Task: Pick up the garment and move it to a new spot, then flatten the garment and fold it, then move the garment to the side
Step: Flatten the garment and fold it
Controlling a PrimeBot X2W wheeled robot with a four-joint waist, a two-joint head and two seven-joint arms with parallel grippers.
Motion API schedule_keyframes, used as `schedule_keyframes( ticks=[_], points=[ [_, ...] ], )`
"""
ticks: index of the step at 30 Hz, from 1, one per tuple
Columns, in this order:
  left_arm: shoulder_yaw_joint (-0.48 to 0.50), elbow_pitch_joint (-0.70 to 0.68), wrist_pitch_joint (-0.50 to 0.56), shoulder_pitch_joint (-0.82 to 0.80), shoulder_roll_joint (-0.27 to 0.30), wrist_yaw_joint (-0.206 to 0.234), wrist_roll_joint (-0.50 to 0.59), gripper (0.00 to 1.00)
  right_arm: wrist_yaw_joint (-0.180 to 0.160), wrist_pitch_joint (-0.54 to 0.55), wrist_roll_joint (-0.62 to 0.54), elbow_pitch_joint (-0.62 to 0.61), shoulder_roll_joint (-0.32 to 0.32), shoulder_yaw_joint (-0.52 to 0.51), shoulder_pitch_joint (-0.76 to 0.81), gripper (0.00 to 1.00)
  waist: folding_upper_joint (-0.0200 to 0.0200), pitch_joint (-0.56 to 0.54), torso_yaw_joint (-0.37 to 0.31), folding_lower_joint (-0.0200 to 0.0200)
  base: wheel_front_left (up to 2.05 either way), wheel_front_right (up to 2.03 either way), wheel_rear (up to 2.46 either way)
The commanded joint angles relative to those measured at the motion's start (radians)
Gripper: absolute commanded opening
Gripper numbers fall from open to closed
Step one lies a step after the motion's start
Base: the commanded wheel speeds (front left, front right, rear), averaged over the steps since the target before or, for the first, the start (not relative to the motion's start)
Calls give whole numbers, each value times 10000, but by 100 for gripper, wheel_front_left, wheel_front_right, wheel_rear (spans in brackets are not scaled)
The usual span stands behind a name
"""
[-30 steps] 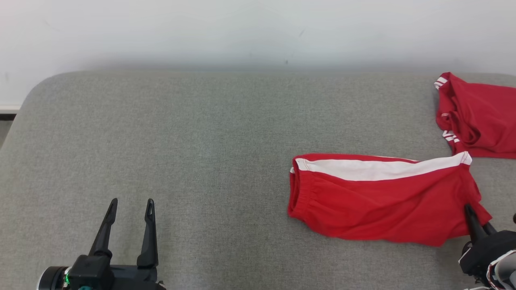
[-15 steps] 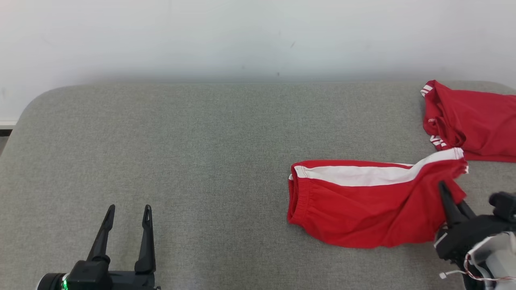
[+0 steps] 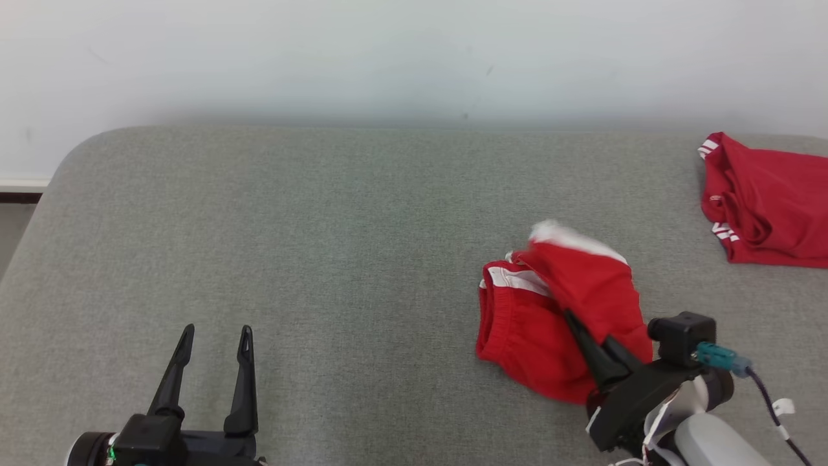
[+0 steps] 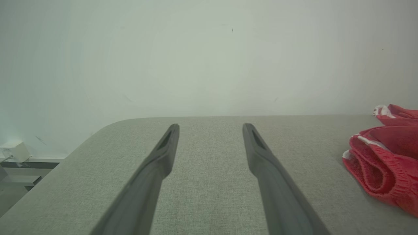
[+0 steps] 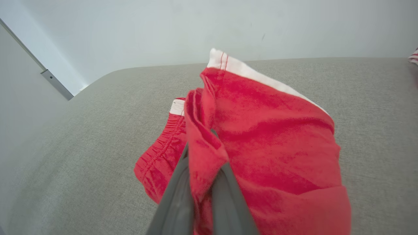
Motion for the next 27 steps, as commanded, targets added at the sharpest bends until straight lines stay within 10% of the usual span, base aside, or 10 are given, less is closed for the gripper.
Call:
schedule_keyframes(
  ticks=[1,16,18,27],
  points=[
    [-18,0,-27,-136,-13,2,-102,100,-34,65,-150,-47,74,60,125,0,0,80,116,0,0,0,0],
    [-257,157,-27,-405,-14,38,-278,100,-33,-247,-563,933,1534,577,12,2,0,367,436,0,0,0,0],
    [-280,166,-27,-403,-14,57,-298,100,-34,-471,-648,1089,1509,617,-60,100,0,363,420,0,0,0,0],
    [-244,136,-27,-224,-15,133,-333,100,-34,-1706,-848,509,825,-181,-281,100,0,290,180,0,0,0,0]
  ],
)
